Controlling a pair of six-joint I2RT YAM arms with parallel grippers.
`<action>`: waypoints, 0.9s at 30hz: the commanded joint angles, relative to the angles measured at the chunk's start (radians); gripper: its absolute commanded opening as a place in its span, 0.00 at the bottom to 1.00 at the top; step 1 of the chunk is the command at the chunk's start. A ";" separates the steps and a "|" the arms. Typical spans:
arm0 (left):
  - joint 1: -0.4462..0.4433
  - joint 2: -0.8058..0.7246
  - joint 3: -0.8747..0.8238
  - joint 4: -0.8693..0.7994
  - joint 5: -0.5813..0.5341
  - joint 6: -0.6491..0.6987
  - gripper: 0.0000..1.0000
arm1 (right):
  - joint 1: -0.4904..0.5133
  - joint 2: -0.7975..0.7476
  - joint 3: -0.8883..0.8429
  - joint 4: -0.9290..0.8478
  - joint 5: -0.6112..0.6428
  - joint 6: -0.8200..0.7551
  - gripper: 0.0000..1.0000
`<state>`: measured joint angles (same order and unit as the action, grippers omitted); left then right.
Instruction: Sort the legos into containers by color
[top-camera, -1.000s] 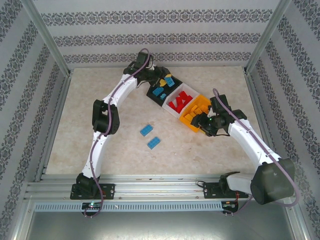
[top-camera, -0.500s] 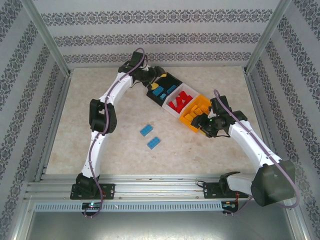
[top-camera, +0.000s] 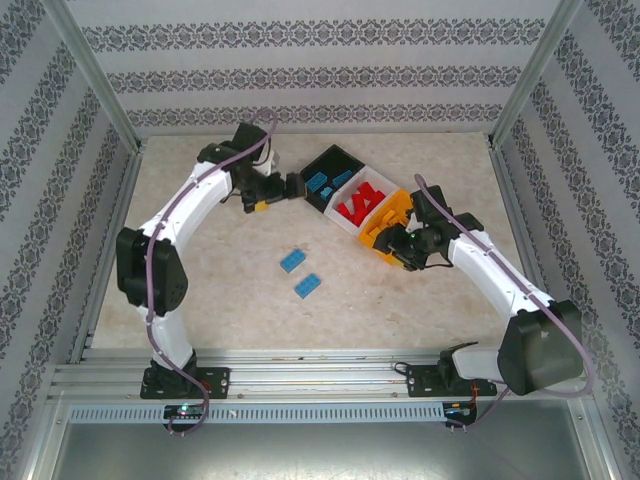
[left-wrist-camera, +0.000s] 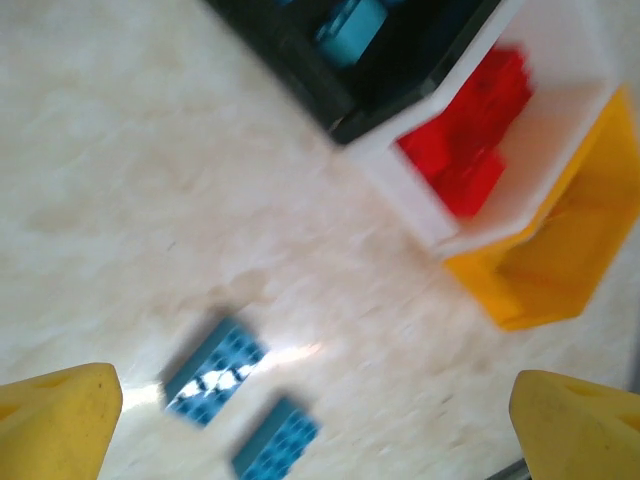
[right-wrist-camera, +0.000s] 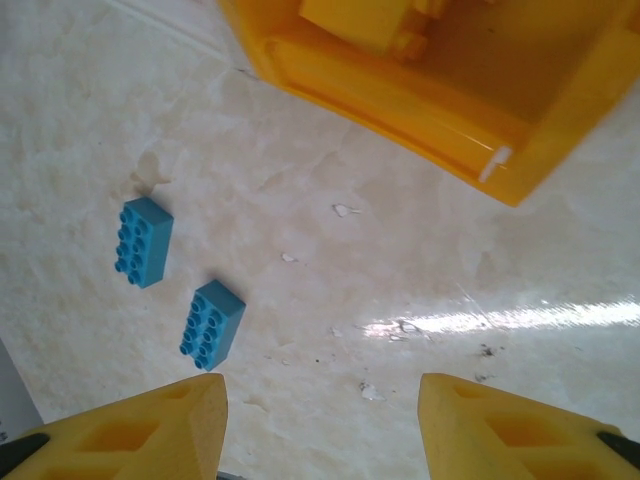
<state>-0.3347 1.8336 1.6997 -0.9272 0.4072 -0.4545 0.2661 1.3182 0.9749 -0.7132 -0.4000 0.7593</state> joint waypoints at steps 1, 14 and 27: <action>-0.053 -0.039 -0.114 -0.065 -0.143 0.227 1.00 | 0.016 0.020 0.045 0.011 -0.024 -0.030 0.54; -0.159 0.048 -0.170 -0.064 -0.285 0.487 0.95 | 0.029 0.052 0.062 0.007 -0.023 -0.040 0.54; -0.164 0.116 -0.182 -0.026 -0.279 0.476 0.89 | 0.010 0.002 0.011 0.002 -0.015 -0.036 0.54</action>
<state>-0.4900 1.9366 1.5215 -0.9581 0.1444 0.0013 0.2832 1.3556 1.0042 -0.7052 -0.4129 0.7330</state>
